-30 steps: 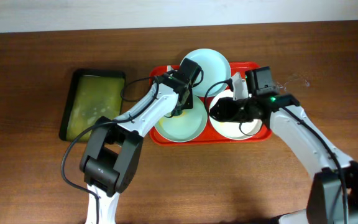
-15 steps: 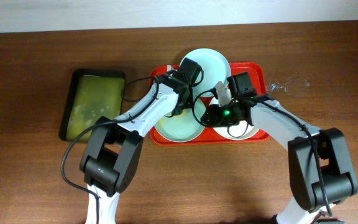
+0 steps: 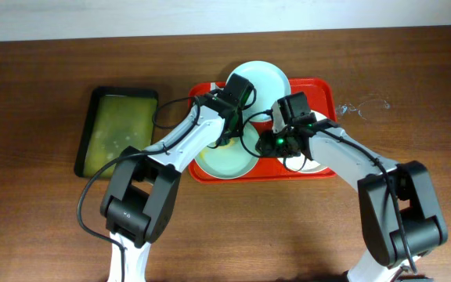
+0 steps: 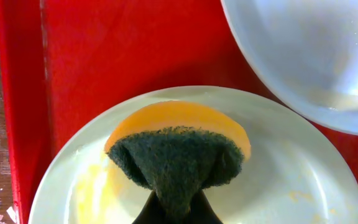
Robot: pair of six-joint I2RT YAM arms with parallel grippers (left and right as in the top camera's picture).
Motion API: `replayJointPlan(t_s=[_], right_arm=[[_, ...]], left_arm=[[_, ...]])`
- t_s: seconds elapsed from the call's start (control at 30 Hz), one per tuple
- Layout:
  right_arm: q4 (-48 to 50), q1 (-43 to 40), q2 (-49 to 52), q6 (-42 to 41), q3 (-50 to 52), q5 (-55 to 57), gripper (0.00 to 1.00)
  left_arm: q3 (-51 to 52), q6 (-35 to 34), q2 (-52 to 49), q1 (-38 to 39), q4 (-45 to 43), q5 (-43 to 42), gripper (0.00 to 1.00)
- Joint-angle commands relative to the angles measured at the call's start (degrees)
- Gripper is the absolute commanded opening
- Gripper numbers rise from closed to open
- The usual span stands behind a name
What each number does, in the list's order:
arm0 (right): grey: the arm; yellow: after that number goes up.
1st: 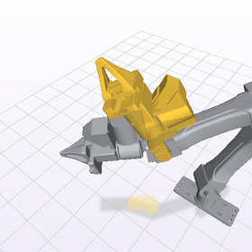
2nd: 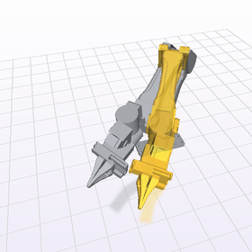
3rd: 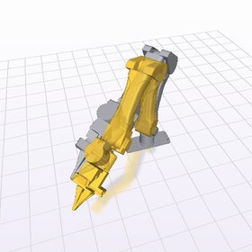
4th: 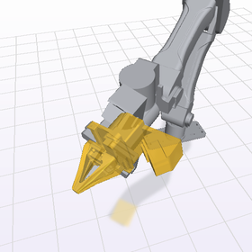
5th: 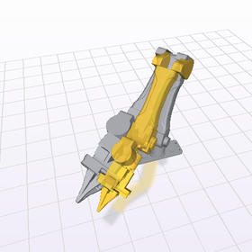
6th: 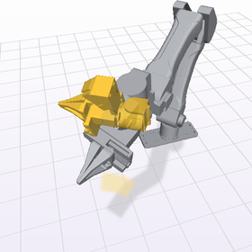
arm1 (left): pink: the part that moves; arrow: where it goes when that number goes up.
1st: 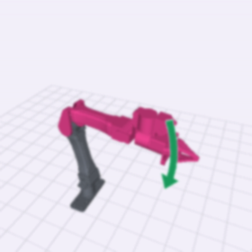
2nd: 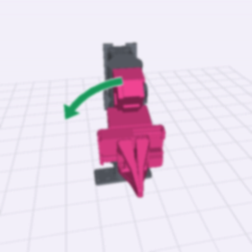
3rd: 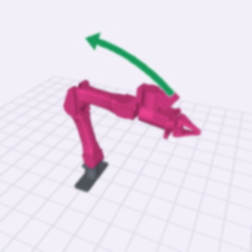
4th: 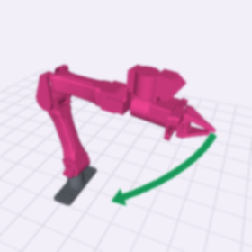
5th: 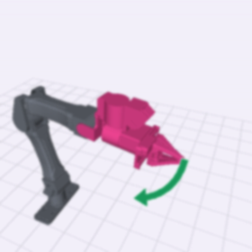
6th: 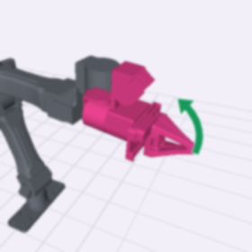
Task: Clean dirty plates on tray and stack at the side
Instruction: 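Scrub the pale green plate with the sponge in the left gripper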
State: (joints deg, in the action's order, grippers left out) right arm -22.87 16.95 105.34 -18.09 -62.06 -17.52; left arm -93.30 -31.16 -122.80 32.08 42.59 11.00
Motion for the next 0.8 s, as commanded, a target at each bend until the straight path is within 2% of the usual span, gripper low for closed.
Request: replayJointPlan(t_s=[0.0,0.1,0.17,0.23,0.4,0.47,0.53,0.57,0.6,0.7,0.77], right_arm=[[2.2,-0.2,3.1,-0.5,-0.9,3.2,0.4],[3.5,-2.4,4.1,-0.9,-0.9,3.0,0.38],[4.4,-2.3,5.6,-0.9,-0.9,3.0,0.31],[4.8,-2.4,6.5,-0.9,-0.9,3.0,0.28],[5.2,-2.4,6.6,-0.9,-0.9,1.5,0.04],[5.2,-2.4,6.6,-0.9,-1.2,0.1,0.04],[5.1,-2.4,6.6,-0.9,-1.3,-0.1,0.04],[4.9,-2.4,6.6,-0.9,-1.3,-0.3,0.04],[4.5,-2.4,6.6,-0.9,-1.5,-0.3,0.04],[3.6,-2.4,6.6,-0.9,-1.9,-0.3,0.04],[3.6,-2.4,6.6,-0.9,-1.9,-0.5,0.04]], left_arm=[[0.4,-0.8,-0.1,-0.1,-0.1,0.6,0.0],[0.4,-0.8,-0.1,-0.1,-0.2,-3.4,0.0],[0.5,-0.8,-0.1,-0.1,0.5,-4.6,0.0],[0.5,-0.8,-0.1,0.3,1.1,-6.1,0.0],[1.5,-1.0,-0.1,2.0,1.8,-8.4,0.0],[4.2,-4.2,-0.2,2.4,-0.5,-8.4,0.0],[6.7,-4.2,-0.2,2.4,-3.1,-8.2,0.0],[8.0,-4.2,-0.2,2.4,-3.6,-4.9,0.0],[9.1,-4.2,-0.2,2.4,-3.3,2.9,0.0],[9.2,-4.0,-0.2,2.4,1.7,18.8,0.0],[8.9,-4.0,0.6,2.4,2.3,22.1,0.0]])
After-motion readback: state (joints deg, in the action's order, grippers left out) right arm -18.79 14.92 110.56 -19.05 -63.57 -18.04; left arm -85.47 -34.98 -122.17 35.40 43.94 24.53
